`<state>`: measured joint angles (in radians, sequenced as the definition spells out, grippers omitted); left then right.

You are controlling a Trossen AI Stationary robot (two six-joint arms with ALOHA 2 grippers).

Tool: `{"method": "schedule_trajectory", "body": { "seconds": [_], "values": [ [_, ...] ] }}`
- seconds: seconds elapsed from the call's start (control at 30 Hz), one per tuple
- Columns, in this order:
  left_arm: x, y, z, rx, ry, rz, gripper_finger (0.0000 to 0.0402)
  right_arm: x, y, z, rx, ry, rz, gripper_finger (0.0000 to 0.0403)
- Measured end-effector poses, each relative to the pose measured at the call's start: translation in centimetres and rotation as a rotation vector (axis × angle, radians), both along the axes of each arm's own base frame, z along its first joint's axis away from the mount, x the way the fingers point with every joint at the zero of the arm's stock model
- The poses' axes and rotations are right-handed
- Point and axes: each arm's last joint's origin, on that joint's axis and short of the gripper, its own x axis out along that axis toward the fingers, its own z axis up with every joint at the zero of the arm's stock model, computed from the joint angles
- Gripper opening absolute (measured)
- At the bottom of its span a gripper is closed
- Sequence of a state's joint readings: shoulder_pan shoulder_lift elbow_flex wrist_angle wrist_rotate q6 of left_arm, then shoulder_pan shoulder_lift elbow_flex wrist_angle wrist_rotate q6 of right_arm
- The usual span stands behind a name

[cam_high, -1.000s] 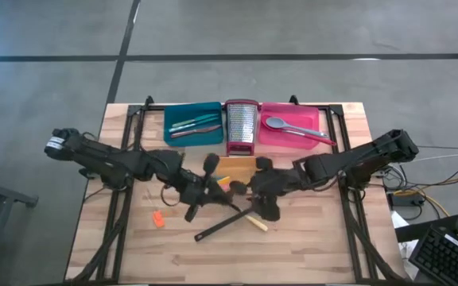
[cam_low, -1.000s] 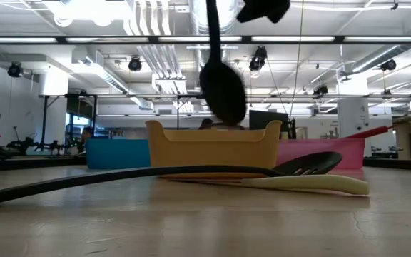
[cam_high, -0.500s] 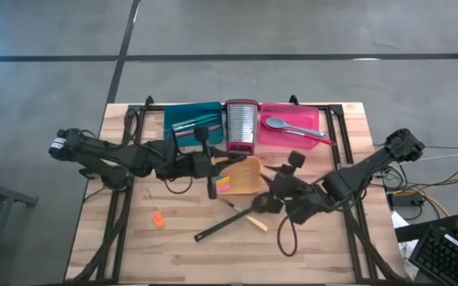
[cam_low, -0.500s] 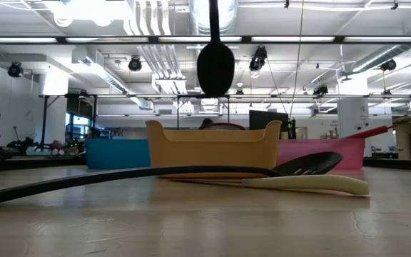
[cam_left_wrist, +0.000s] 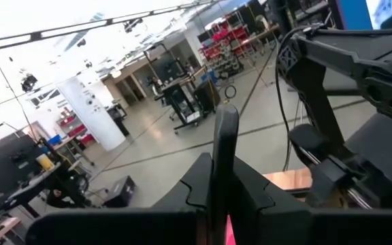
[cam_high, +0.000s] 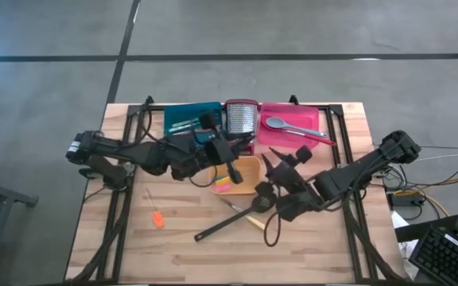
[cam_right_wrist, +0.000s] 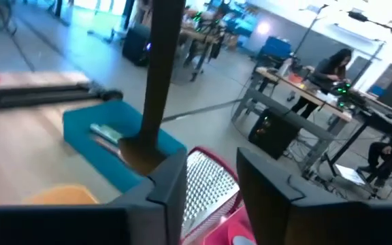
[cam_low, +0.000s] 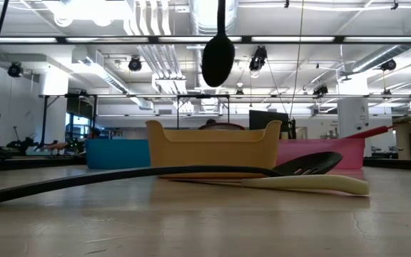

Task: Pick & Place Kitchen Items
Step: Put the black serving spoon into the pink bin

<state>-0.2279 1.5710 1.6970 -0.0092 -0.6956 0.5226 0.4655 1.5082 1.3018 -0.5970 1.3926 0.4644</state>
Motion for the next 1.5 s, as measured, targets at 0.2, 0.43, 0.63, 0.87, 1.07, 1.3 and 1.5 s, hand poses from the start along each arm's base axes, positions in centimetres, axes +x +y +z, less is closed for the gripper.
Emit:
{"method": "schedule_trajectory", "body": {
  "seconds": [0.2,0.43,0.63,0.87,1.07,1.3,1.5],
  "values": [
    [1.0,0.2,0.4,0.001,0.001,0.011,0.0024,0.5,-0.7,0.1,0.006,-0.024,-0.030,0.0196],
    [0.8,1.6,0.5,-0.026,0.025,0.047,0.0024,0.2,-0.6,-0.2,-0.044,-0.034,-0.070,0.0248],
    [0.9,2.5,0.5,-0.070,0.007,-0.004,0.0024,0.5,-0.7,-1.0,-0.038,-0.103,-0.107,0.0272],
    [1.0,3.1,0.4,-0.074,0.015,0.014,0.0024,1.0,0.2,-1.1,0.070,-0.121,0.017,0.0275],
    [1.0,3.1,0.0,-0.053,0.071,0.052,0.0024,1.1,3.6,-0.3,0.151,-0.018,0.450,0.0252],
    [0.8,3.3,0.3,-0.039,0.080,0.069,0.0024,1.9,4.9,1.5,0.013,-0.173,0.820,0.0231],
    [-0.9,3.6,2.1,-0.068,0.046,0.079,0.0024,3.2,0.5,0.0,-0.085,-0.201,0.568,0.0224]
  ]
}}
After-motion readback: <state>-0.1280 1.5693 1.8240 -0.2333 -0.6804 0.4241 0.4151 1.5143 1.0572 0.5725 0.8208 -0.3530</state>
